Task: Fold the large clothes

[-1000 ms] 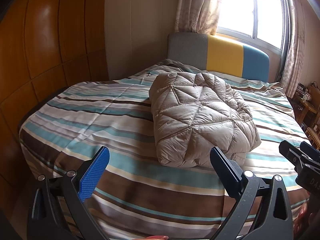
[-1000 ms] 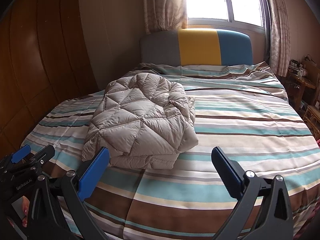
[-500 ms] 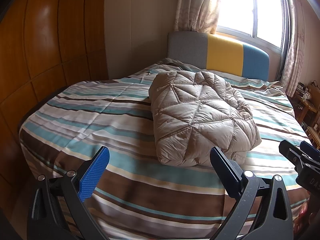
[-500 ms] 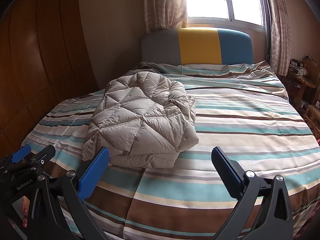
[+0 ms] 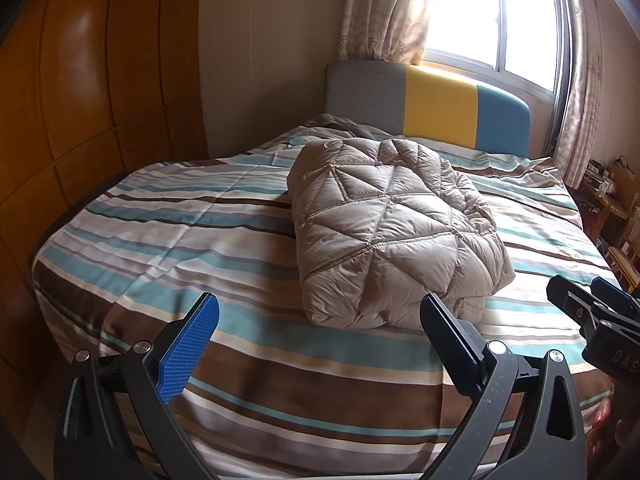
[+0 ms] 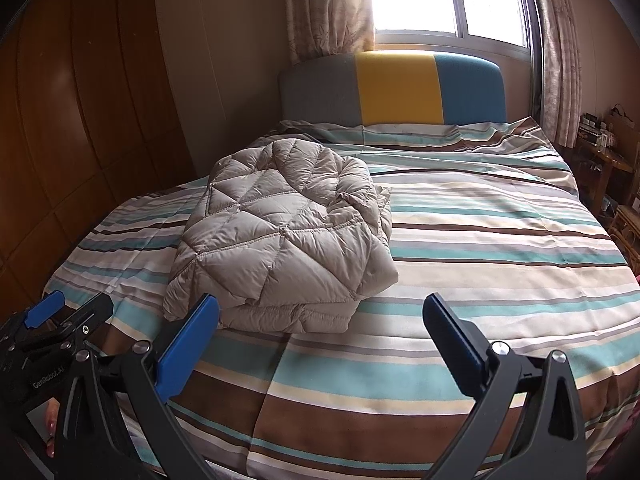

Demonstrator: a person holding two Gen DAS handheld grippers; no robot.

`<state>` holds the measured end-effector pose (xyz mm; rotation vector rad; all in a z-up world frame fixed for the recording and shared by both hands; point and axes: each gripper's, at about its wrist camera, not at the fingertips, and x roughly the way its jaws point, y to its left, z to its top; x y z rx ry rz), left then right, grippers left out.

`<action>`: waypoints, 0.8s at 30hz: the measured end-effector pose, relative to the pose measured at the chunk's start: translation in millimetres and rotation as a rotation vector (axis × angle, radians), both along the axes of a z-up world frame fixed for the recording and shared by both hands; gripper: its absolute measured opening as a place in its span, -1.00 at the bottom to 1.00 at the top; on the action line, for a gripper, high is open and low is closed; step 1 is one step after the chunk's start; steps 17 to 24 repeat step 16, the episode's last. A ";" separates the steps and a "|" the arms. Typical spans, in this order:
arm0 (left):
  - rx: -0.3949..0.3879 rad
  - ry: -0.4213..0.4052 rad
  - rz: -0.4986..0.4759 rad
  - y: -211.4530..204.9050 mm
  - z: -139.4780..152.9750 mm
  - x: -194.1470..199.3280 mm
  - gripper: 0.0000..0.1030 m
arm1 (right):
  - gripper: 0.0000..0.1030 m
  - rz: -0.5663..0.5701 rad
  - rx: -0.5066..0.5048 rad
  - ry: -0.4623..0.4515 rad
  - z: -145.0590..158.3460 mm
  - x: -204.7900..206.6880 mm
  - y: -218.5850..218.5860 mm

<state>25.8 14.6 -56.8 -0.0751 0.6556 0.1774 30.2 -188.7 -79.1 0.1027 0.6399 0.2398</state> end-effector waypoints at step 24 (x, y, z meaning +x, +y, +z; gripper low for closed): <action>-0.020 0.108 0.046 13.9 -29.6 20.0 0.94 | 0.96 -0.008 0.023 0.091 -27.2 21.5 -4.4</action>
